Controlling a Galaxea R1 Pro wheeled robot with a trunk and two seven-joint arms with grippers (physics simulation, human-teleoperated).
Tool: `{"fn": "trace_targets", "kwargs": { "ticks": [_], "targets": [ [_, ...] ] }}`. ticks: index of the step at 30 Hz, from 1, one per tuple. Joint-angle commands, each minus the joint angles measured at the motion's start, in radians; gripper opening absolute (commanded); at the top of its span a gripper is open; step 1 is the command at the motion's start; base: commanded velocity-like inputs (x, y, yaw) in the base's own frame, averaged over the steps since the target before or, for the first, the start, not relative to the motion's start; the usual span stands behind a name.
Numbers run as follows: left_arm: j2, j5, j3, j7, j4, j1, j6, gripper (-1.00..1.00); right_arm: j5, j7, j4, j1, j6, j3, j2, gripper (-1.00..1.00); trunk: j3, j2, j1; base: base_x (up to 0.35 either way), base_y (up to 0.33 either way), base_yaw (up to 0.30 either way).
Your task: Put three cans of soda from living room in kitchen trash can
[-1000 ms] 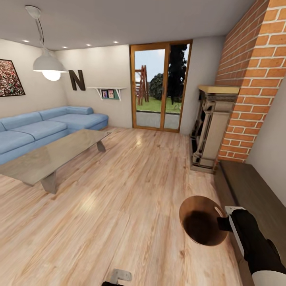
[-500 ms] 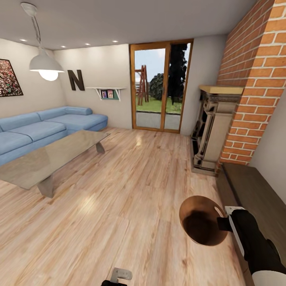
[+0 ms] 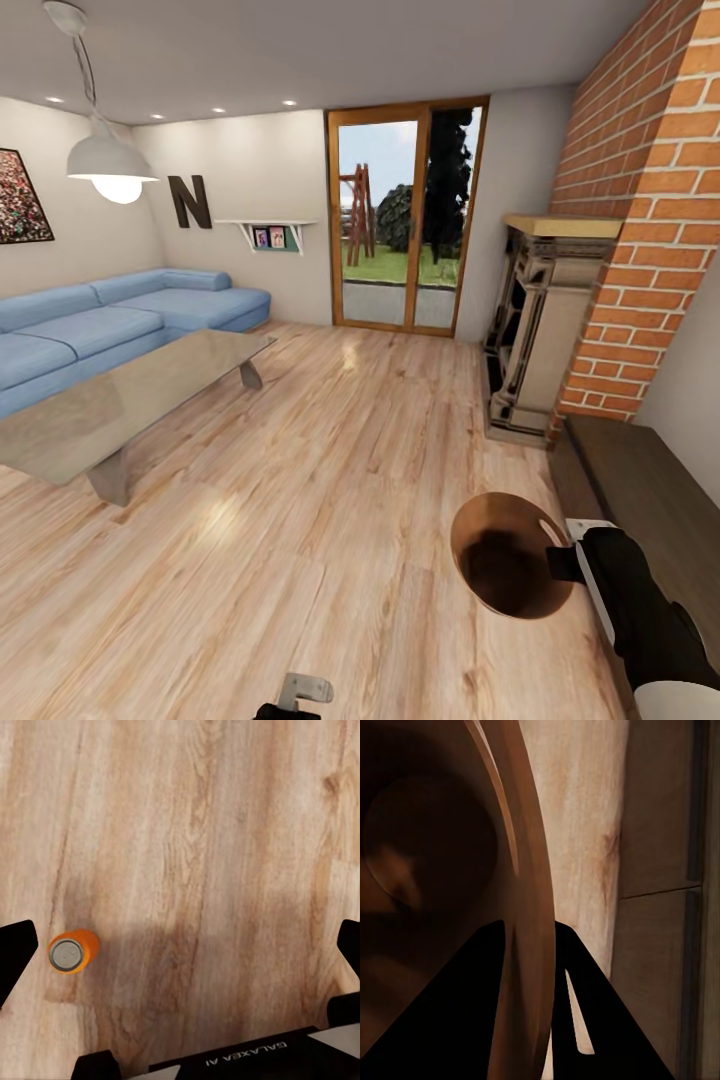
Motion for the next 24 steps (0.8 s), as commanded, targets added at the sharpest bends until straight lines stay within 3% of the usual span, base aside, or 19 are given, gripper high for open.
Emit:
{"fn": "trace_targets", "kwargs": {
  "ticks": [1, 24],
  "targets": [
    [0.0, 0.0, 0.0, 0.0, -0.001, 0.0, 0.0, 1.0, -0.006, 0.005, 0.0, 0.0, 0.0, 0.0, 0.0, -1.0, 0.0, 0.0, 0.0, 0.065, 0.005, 0.0],
    [-0.001, 0.0, 0.0, -0.022, -0.006, 0.0, -0.001, 1.0, -0.005, 0.005, 0.0, 0.0, 0.0, 0.001, 0.0, -1.0, 0.0, 0.0, 0.0, 0.007, 0.001, 0.0]
  ]
}}
